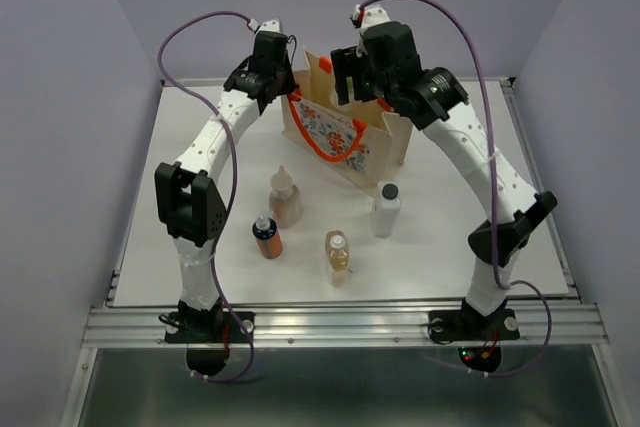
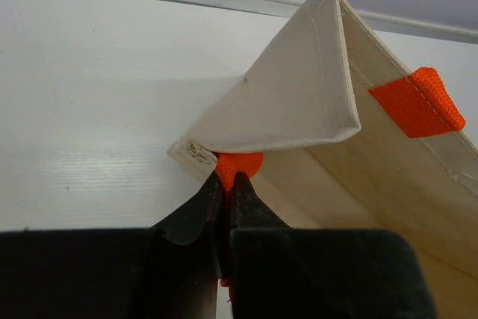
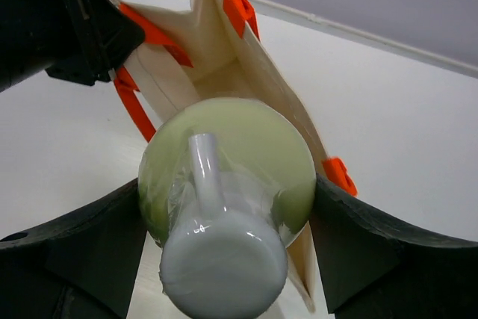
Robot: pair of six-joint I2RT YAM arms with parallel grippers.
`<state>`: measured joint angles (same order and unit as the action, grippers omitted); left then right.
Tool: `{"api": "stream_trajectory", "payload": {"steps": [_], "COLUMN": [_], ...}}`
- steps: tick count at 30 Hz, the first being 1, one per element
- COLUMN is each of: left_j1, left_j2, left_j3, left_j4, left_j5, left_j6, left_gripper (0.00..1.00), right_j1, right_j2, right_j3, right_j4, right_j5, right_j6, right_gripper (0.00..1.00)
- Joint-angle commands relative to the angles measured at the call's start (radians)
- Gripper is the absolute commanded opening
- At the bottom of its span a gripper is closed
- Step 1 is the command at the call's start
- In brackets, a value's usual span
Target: Place the personal care products into the canvas bag
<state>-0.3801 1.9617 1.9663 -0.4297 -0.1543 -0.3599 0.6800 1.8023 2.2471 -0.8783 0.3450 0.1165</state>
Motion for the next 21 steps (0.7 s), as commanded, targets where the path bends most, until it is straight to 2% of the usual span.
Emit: {"api": "stream_trajectory", "payload": {"steps": [1,9,16,21], "left_j1": [-0.006,-0.006,-0.003,0.009], "left_j2": [0.0,0.0,0.016,0.022], "left_j3": [0.078,0.117,0.17,0.183], "left_j4": [-0.014,-0.04,-0.061,-0.064], "left_j5": [0.007,-0.016,-0.037,-0.045], "left_j6": [0.024,0.022,0.024,0.016], "left_gripper": [0.06,0.03,0.0,0.0], "right_j1": [-0.06,-0.167,-0.178,-0.178], "right_j2": [0.048,0.131,0.164,0.204], "right_j3": [0.153,0.066,-0.011,-0.029], "right_j4": [0.176,0.179,0.027,-0.068], "right_j5": [-0.092,-0.23,-0.41,-0.411], "right_j6": [-0.034,-0.003,-0.069,-0.165], "right_gripper": [0.01,0.01,0.01,0.01]}}
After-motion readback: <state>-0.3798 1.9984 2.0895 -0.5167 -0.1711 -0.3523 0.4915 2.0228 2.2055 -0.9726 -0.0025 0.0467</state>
